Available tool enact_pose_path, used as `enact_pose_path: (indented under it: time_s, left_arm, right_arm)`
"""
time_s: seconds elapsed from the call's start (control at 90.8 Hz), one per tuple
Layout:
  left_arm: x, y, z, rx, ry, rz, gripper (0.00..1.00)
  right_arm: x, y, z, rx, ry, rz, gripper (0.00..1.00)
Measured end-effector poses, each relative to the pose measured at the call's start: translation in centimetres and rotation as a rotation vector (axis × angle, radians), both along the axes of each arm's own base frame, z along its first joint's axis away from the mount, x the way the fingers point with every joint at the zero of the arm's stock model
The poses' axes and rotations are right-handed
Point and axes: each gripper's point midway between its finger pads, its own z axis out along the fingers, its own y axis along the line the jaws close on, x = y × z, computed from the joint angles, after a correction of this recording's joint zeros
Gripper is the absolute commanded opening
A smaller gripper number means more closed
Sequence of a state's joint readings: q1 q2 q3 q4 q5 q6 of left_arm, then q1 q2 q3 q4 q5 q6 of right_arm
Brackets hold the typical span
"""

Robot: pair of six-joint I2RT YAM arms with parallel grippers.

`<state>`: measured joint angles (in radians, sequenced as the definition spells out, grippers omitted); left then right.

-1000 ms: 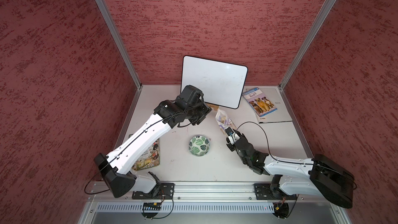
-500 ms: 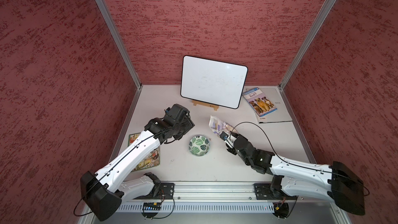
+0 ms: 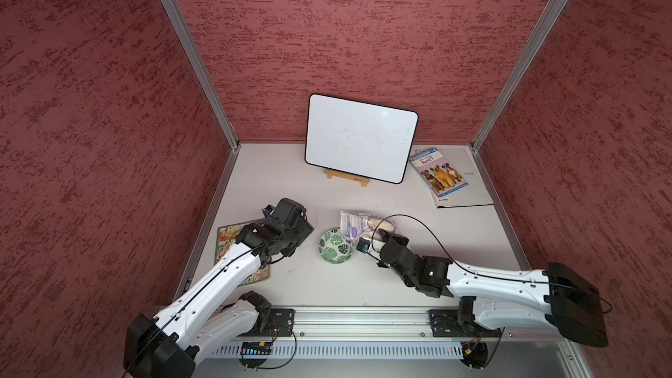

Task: Pour the oats into the breakfast bowl
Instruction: Pour the oats into the bowl.

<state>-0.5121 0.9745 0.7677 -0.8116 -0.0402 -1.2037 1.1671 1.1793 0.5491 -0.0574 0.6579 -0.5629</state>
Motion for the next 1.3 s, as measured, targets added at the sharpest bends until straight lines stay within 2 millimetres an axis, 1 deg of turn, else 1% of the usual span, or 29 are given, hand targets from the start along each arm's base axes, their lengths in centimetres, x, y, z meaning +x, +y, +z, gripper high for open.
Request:
enact_pose_path:
  time_s: [0.165,0.298,0.408,0.617,1.102,1.3]
  left_arm:
    - [-0.3,-0.3,-1.2,-0.02,0.022,0.002,0.69]
    - [-0.4,-0.4,-1.7,-0.032,0.029,0.003,0.69]
    - [-0.5,-0.6,-2.2,-0.045,0.034,0.003,0.69]
    - [-1.1,-0.7,-3.7,-0.052,0.075,0.006,0.69]
    - [-1.1,-1.3,-4.4,-0.084,0.091,-0.001,0.69]
    - [-1.3,-1.9,-4.7,-0.112,0.1,-0.003,0.68]
  right_arm:
    - [-0.2,0.4,-0.3,-0.101,-0.036,0.042,0.0]
    - [-0.3,1.0,-0.4,-0.167,-0.059,0.079,0.0]
    - [-0.2,0.9,-0.6,-0.216,-0.077,0.096,0.0]
    - [0.1,0.9,-0.7,-0.31,-0.107,0.117,0.0]
    - [-0.1,1.2,-0.6,-0.449,-0.164,0.195,0.0]
    - [0.3,1.5,-1.1,-0.516,-0.177,0.205,0.0]
